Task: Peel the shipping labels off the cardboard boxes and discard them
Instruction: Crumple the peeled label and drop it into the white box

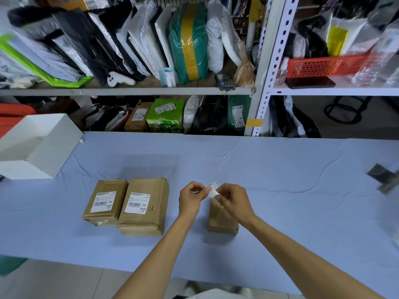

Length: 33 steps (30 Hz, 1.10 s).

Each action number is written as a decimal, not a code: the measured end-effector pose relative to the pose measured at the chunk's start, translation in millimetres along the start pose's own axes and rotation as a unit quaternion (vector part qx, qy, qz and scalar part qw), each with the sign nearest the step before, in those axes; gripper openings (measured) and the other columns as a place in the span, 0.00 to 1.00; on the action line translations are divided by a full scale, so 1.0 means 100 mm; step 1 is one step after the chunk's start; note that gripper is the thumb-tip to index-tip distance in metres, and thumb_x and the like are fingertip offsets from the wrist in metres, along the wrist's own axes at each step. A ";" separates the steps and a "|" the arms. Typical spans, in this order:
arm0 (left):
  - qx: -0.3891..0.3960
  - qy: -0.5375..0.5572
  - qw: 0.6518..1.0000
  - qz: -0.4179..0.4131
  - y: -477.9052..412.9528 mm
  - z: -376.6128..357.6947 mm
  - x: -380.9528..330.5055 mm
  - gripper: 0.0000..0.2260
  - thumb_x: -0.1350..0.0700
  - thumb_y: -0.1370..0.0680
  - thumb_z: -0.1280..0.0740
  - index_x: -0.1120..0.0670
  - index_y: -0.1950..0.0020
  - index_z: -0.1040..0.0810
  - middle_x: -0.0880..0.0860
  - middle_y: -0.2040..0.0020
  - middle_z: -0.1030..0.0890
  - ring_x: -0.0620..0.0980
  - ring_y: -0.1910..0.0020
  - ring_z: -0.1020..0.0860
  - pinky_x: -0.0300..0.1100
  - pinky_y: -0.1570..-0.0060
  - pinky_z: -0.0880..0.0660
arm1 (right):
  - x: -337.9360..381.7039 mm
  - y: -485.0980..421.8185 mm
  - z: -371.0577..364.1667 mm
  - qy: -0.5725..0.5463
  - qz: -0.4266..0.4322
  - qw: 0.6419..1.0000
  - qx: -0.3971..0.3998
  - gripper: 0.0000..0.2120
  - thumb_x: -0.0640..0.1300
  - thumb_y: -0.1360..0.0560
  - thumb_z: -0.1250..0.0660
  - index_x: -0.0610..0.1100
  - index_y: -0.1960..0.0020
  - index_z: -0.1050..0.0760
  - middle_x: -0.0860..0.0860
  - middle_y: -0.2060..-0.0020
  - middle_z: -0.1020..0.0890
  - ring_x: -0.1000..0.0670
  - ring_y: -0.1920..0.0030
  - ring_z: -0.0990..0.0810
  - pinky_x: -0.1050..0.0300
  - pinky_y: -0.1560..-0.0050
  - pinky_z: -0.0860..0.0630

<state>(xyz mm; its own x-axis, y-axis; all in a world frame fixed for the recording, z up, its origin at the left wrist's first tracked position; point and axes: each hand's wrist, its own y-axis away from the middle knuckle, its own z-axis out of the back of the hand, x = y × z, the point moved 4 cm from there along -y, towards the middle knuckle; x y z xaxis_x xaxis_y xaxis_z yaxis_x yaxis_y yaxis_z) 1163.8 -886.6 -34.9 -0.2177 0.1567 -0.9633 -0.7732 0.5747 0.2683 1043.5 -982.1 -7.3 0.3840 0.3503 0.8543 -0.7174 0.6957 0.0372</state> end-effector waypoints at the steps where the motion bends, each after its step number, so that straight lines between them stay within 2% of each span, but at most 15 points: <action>1: 0.002 -0.002 1.000 0.003 0.00 0.00 0.00 0.06 0.63 0.28 0.27 0.59 0.62 0.23 0.55 0.62 0.20 0.52 0.60 0.20 0.43 0.53 0.20 | 0.01 0.00 -0.02 0.009 0.003 1.000 0.013 0.06 0.35 0.30 0.31 0.45 0.57 0.20 0.53 0.69 0.19 0.52 0.66 0.20 0.53 0.59 0.22; 3: 0.006 -0.006 1.000 0.011 0.01 0.01 0.02 0.07 0.63 0.27 0.27 0.60 0.61 0.24 0.57 0.62 0.21 0.53 0.59 0.20 0.39 0.57 0.20 | 0.02 0.01 -0.05 0.011 0.002 0.999 0.032 0.07 0.35 0.29 0.32 0.44 0.56 0.18 0.53 0.66 0.18 0.54 0.65 0.20 0.57 0.58 0.22; 5: 0.000 -0.013 1.000 0.013 0.02 0.02 0.02 0.07 0.63 0.26 0.28 0.60 0.61 0.24 0.58 0.61 0.21 0.55 0.58 0.19 0.37 0.59 0.20 | -0.01 0.01 -0.07 0.003 -0.006 0.999 0.032 0.10 0.35 0.28 0.33 0.45 0.52 0.17 0.51 0.61 0.19 0.52 0.60 0.19 0.58 0.55 0.22; 9: 0.002 0.017 1.000 0.012 0.02 0.02 -0.04 0.05 0.67 0.27 0.29 0.60 0.56 0.24 0.60 0.59 0.20 0.58 0.54 0.18 0.36 0.62 0.20 | -0.04 0.03 -0.03 -0.059 -0.049 0.997 -0.030 0.18 0.33 0.30 0.33 0.48 0.44 0.20 0.48 0.54 0.23 0.47 0.56 0.18 0.55 0.50 0.22; 12: 0.028 0.039 0.998 0.029 0.06 -0.03 -0.08 0.10 0.68 0.27 0.29 0.61 0.47 0.23 0.60 0.58 0.18 0.56 0.56 0.17 0.34 0.62 0.21 | -0.08 0.04 0.04 -0.102 -0.093 0.989 -0.055 0.12 0.31 0.32 0.29 0.42 0.52 0.20 0.47 0.61 0.17 0.50 0.63 0.17 0.55 0.56 0.19; 14: 0.042 0.040 0.997 0.043 0.06 -0.04 -0.07 0.08 0.68 0.26 0.30 0.61 0.49 0.21 0.61 0.56 0.18 0.56 0.55 0.17 0.35 0.61 0.20 | -0.09 0.04 0.09 -0.107 -0.097 0.988 -0.062 0.08 0.33 0.33 0.28 0.41 0.56 0.20 0.48 0.65 0.16 0.51 0.65 0.17 0.57 0.59 0.19; 17: 0.046 0.069 0.993 0.083 0.07 -0.05 -0.05 0.04 0.67 0.25 0.32 0.61 0.52 0.20 0.60 0.56 0.17 0.54 0.55 0.17 0.36 0.57 0.19 | -0.06 0.02 0.11 -0.092 -0.086 0.992 -0.022 0.06 0.34 0.33 0.28 0.42 0.57 0.18 0.48 0.65 0.16 0.51 0.66 0.17 0.63 0.63 0.22; 19: 0.064 0.078 0.991 0.092 0.09 -0.08 -0.05 0.04 0.67 0.25 0.32 0.61 0.52 0.20 0.60 0.55 0.17 0.52 0.56 0.17 0.37 0.55 0.19 | -0.05 0.00 0.12 -0.107 -0.087 0.990 0.005 0.07 0.32 0.33 0.29 0.41 0.57 0.18 0.46 0.65 0.15 0.49 0.65 0.16 0.62 0.63 0.22; 21: 0.069 0.083 0.990 0.092 0.14 -0.10 -0.05 0.04 0.67 0.25 0.31 0.61 0.53 0.19 0.59 0.56 0.17 0.52 0.57 0.17 0.39 0.55 0.19 | -0.06 -0.01 0.13 -0.112 -0.082 0.990 -0.001 0.07 0.31 0.35 0.28 0.41 0.60 0.18 0.46 0.67 0.16 0.49 0.65 0.17 0.60 0.63 0.22; 25: 0.004 0.031 0.998 0.055 0.16 -0.08 -0.02 0.05 0.67 0.28 0.28 0.57 0.60 0.17 0.56 0.57 0.15 0.56 0.55 0.17 0.44 0.52 0.19 | -0.04 0.02 0.08 -0.113 -0.089 0.989 -0.030 0.06 0.32 0.36 0.27 0.42 0.63 0.17 0.48 0.69 0.16 0.50 0.65 0.17 0.56 0.62 0.22; 27: -0.017 -0.010 0.999 0.033 0.16 -0.10 -0.05 0.04 0.65 0.29 0.26 0.56 0.61 0.16 0.54 0.57 0.15 0.54 0.56 0.17 0.46 0.52 0.18 | -0.02 0.03 0.06 -0.125 -0.088 0.987 -0.041 0.07 0.32 0.36 0.28 0.42 0.63 0.16 0.49 0.69 0.15 0.49 0.65 0.16 0.55 0.60 0.21; 30: -0.038 -0.104 0.994 -0.005 0.14 -0.12 -0.11 0.03 0.59 0.28 0.26 0.53 0.56 0.14 0.49 0.57 0.15 0.48 0.56 0.17 0.41 0.52 0.20 | 0.05 0.04 0.04 -0.144 -0.080 0.986 -0.025 0.07 0.34 0.33 0.28 0.44 0.62 0.15 0.51 0.67 0.14 0.53 0.62 0.15 0.63 0.59 0.21; 33: -0.046 -0.094 0.994 -0.017 0.09 -0.06 -0.18 0.04 0.60 0.27 0.27 0.53 0.54 0.15 0.48 0.58 0.15 0.48 0.56 0.17 0.42 0.51 0.20 | 0.18 0.05 -0.04 -0.167 -0.062 0.983 0.034 0.11 0.39 0.28 0.28 0.54 0.63 0.16 0.56 0.63 0.14 0.58 0.57 0.15 0.68 0.55 0.23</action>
<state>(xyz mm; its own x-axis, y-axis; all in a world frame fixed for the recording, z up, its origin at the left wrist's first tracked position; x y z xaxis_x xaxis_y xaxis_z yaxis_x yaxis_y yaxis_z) 1157.3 -889.1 -15.4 -0.0815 0.2908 -0.9533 -0.8311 0.5081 0.2260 1048.9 -969.7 6.5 0.2671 0.0324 0.9631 -0.7180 0.6733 0.1765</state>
